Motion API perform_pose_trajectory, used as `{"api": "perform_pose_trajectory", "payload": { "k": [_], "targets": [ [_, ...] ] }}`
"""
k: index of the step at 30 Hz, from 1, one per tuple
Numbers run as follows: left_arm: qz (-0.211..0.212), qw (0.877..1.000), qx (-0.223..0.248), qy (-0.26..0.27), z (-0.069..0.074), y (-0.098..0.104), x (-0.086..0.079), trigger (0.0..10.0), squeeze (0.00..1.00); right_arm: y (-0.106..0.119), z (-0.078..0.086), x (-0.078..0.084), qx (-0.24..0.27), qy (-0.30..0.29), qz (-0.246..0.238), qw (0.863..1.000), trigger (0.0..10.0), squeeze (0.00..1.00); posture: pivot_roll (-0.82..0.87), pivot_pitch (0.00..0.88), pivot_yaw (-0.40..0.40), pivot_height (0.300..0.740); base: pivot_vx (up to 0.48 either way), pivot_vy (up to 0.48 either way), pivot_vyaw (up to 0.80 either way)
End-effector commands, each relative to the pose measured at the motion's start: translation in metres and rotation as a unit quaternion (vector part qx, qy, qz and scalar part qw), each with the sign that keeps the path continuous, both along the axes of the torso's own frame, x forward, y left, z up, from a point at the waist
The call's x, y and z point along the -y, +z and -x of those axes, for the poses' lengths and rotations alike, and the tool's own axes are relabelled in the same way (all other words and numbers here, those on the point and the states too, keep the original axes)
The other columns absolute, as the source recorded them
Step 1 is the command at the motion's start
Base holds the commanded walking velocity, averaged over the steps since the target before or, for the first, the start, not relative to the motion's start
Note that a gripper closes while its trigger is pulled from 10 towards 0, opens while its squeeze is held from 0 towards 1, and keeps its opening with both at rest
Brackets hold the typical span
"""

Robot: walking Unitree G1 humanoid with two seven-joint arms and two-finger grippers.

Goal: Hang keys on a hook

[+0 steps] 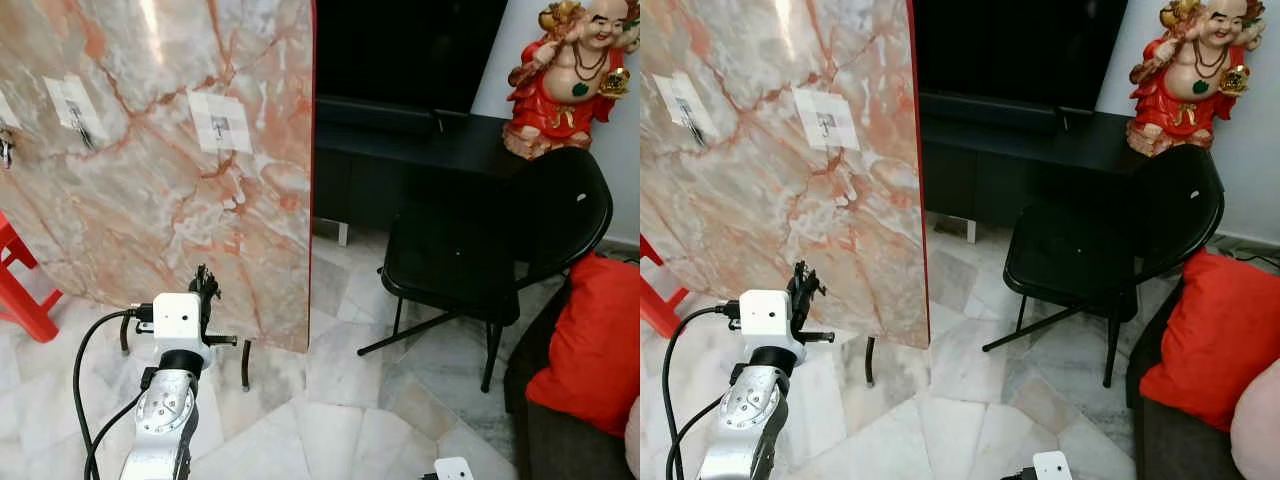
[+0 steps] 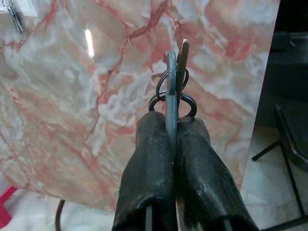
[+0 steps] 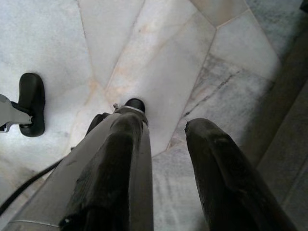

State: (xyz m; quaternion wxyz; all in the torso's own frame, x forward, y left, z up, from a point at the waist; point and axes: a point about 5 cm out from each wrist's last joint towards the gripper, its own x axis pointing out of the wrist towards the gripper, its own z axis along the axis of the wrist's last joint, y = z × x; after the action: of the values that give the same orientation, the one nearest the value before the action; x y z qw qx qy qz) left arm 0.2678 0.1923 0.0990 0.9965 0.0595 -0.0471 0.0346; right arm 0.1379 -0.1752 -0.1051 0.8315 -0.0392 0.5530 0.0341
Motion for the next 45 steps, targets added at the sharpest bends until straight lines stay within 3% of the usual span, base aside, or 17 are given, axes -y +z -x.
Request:
{"api": "perform_pose_trajectory", "payload": {
  "k": [1,12,17,45],
  "targets": [
    [-0.004,1.0,-0.003,-0.004,0.001,0.002,-0.001,10.0,0.0,-0.002,0.005,-0.002,-0.005,-0.001,-0.002,1.0,10.0,0.0,0.09,0.0,0.006,0.74,0.0,0.0,0.0],
    [-0.002,1.0,-0.001,-0.012,-0.007,0.01,0.005,10.0,0.0,-0.001,0.004,-0.001,0.001,0.026,0.008,1.0,10.0,0.0,0.07,0.0,0.01,0.74,0.0,0.0,0.15],
    [0.001,1.0,-0.001,-0.012,-0.008,0.012,0.006,10.0,0.0,-0.002,0.006,-0.001,-0.005,0.007,0.005,1.0,10.0,0.0,0.08,0.0,0.003,0.74,0.248,0.0,0.32],
    [0.0,1.0,0.011,-0.024,-0.014,0.021,0.014,10.0,0.0,-0.001,0.005,0.0,0.002,0.026,0.016,1.0,10.0,0.0,0.06,0.0,0.001,0.74,0.258,0.0,0.0]
  ]
}}
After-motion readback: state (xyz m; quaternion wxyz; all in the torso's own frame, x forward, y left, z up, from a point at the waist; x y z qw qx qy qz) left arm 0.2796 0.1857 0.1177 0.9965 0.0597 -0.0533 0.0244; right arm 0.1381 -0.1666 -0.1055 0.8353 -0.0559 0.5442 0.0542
